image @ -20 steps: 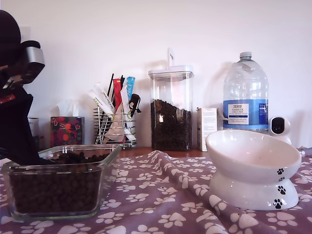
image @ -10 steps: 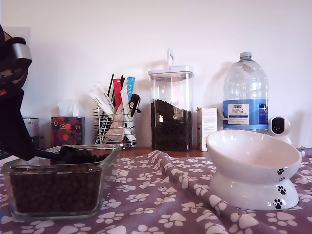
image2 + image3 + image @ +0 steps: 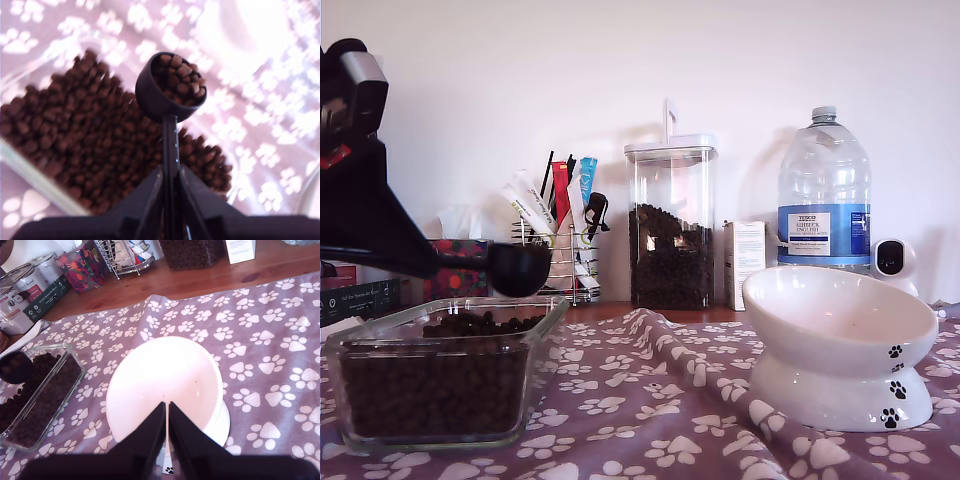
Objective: Measure one spoon of cat food and pour it into the food bowl
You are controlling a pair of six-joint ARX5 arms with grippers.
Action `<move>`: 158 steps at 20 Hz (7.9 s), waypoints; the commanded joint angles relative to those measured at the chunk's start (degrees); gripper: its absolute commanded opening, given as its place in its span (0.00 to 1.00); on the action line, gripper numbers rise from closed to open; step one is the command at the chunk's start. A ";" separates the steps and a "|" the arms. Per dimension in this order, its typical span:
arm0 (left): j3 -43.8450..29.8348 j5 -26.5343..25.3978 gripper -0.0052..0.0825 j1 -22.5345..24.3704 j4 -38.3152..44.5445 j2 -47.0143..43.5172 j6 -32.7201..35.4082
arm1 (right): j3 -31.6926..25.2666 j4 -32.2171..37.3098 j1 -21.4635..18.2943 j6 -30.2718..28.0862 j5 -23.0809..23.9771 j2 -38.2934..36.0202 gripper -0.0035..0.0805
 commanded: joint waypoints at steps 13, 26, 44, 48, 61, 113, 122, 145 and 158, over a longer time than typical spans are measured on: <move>6.19 7.23 0.04 -10.29 7.72 0.92 -19.96 | -0.07 0.35 0.35 0.07 -0.33 0.28 0.03; 20.57 -8.24 0.04 -22.91 8.33 12.13 -21.05 | 2.08 -3.52 4.61 0.02 -5.40 0.31 0.03; 33.40 -45.64 0.04 -40.00 4.90 21.53 18.03 | 12.37 -12.52 7.72 0.09 1.66 23.93 0.03; 33.40 -49.42 0.04 -41.62 8.83 21.53 25.49 | 12.50 -12.37 7.72 -2.82 1.66 24.57 0.03; 33.40 -61.37 0.04 -44.85 12.09 26.62 45.99 | 12.50 -12.72 7.67 -3.15 1.75 24.57 0.03; 33.42 -78.60 0.04 -51.78 10.60 25.14 44.09 | 12.50 -11.65 7.61 -3.19 1.84 24.57 0.03; 33.42 -51.45 0.04 -42.18 -6.16 17.53 7.93 | 12.50 -11.02 7.58 -3.41 2.32 24.57 0.03; -11.13 -35.17 0.04 -17.40 21.20 -15.30 -26.88 | 12.50 -1.66 7.58 -6.19 11.34 24.57 0.03; -12.76 -38.16 0.05 -17.35 22.12 -9.33 -33.14 | 12.50 -1.09 7.58 -6.16 11.34 24.57 0.03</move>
